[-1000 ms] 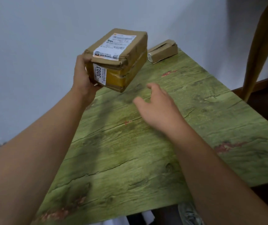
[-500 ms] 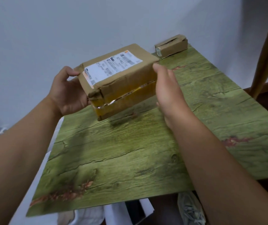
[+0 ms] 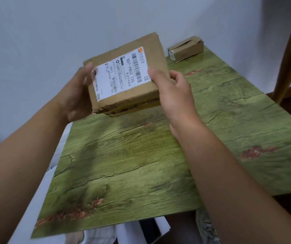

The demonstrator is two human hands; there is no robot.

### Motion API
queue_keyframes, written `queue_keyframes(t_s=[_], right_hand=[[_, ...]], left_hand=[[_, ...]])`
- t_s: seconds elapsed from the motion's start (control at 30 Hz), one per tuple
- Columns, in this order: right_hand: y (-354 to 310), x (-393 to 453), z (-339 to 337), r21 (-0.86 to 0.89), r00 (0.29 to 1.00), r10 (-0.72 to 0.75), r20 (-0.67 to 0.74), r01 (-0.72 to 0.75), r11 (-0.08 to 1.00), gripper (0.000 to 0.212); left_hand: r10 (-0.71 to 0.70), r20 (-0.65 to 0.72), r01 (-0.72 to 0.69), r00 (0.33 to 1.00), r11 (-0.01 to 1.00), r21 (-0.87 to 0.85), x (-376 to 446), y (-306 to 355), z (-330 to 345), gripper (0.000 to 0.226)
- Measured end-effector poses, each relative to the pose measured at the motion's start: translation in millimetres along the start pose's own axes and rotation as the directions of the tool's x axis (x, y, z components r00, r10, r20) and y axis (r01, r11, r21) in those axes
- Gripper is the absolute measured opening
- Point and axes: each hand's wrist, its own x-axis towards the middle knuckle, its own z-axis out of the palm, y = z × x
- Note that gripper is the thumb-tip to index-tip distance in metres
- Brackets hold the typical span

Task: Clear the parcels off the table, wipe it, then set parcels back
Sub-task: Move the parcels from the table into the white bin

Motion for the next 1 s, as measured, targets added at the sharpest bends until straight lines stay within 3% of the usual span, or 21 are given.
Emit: queue_keyframes(t_s=[0.1, 0.17, 0.37, 0.47, 0.6, 0.7, 0.77, 0.9, 1.0], right_hand=[[-0.8, -3.4, -3.1, -0.033, 0.997, 0.002, 0.076, 0.000, 0.999, 0.060], [0.5, -2.8, -5.3, -0.067, 0.988, 0.025, 0.152, -0.015, 0.998, 0.071], [2.6, 6.1, -17.8, -0.072, 0.977, 0.079, 0.197, -0.066, 0.995, 0.111], [5.3, 13.7, -28.3, -0.023, 0.991, 0.084, 0.100, -0.082, 0.996, 0.116], [2.2, 23.6, -38.9, 0.107, 0.996, 0.087, -0.020, -0.084, 0.991, 0.121], [-1.7, 26.8, -48.2, 0.147, 0.985, 0.045, -0.169, -0.020, 0.989, 0.116], [-3.0, 27.4, -55.7, 0.161, 0.960, 0.041, -0.276, 0.004, 0.987, 0.112], [-4.2, 29.7, -79.2, 0.242, 0.892, 0.051, -0.449, 0.066, 0.968, 0.107], [-2.9, 34.5, -89.9, 0.233, 0.821, -0.024, -0.571, 0.191, 0.953, 0.106]], left_hand=[[0.004, -0.050, -0.003, 0.999, 1.000, 0.015, 5.2, -4.6, -0.3, 0.051], [0.008, -0.088, -0.008, 0.996, 1.000, 0.001, 8.7, -4.8, -2.8, 0.051], [-0.032, 0.112, 0.021, 0.993, 0.995, 0.101, 25.5, 6.6, -4.4, 0.074], [-0.085, 0.140, 0.068, 0.986, 0.990, 0.120, 43.6, 13.0, 9.7, 0.087], [-0.060, 0.136, 0.032, 0.989, 0.980, 0.198, 71.1, 16.8, 39.2, 0.052], [-0.041, 0.045, 0.030, 0.998, 0.974, 0.223, 96.9, 19.0, 52.7, 0.054], [-0.049, -0.046, 0.059, 0.998, 0.968, 0.243, 115.0, 17.6, 56.6, 0.049], [0.049, -0.185, 0.043, 0.982, 0.885, 0.464, 155.4, 4.5, 74.5, 0.032], [0.148, -0.202, 0.005, 0.968, 0.794, 0.608, 184.2, -5.7, 95.7, 0.047]])
